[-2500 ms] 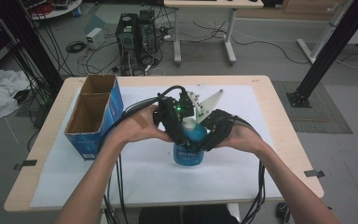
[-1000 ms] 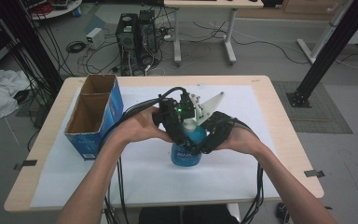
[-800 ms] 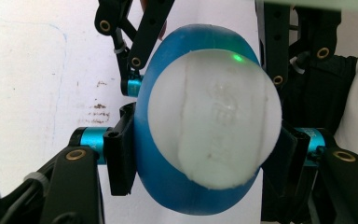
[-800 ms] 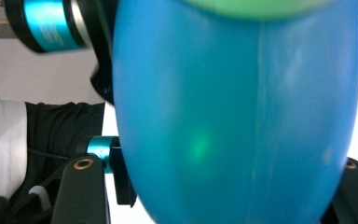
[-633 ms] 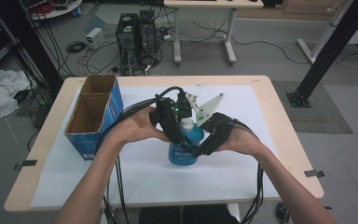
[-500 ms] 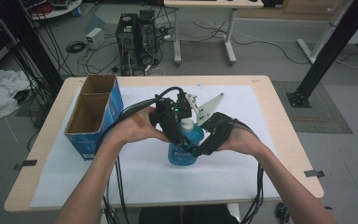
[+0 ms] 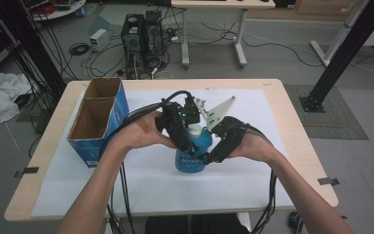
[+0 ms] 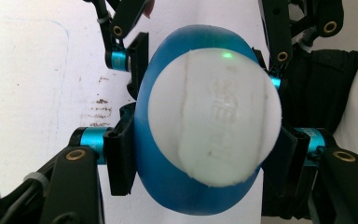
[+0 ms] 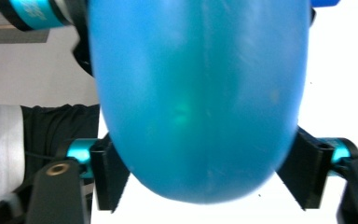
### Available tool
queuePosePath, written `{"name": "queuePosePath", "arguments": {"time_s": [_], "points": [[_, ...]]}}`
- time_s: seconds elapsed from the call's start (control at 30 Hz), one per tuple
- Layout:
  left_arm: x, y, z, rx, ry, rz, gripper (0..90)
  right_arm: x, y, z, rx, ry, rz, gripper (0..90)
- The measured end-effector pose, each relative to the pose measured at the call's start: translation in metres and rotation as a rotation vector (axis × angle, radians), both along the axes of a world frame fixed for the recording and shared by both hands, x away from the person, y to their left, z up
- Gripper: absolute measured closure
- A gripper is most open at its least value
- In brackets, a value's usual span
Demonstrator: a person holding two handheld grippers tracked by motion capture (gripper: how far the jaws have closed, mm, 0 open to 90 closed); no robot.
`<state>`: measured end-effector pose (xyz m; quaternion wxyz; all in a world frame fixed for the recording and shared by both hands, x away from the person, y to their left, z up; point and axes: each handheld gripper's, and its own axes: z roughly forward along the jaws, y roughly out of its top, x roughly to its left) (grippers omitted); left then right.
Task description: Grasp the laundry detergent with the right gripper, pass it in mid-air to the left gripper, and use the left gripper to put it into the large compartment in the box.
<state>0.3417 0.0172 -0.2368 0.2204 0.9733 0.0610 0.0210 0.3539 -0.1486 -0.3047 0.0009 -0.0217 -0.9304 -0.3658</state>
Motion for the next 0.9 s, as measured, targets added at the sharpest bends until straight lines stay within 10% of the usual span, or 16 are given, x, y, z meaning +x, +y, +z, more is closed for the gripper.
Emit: {"name": "queuePosePath", "arguments": {"time_s": [0.9], "points": [[0.005, 0.034, 0.064, 0.073, -0.039, 0.102, 38.0, -0.001, -0.039, 0.017, -0.164, -0.075, -0.18, 13.1]]}}
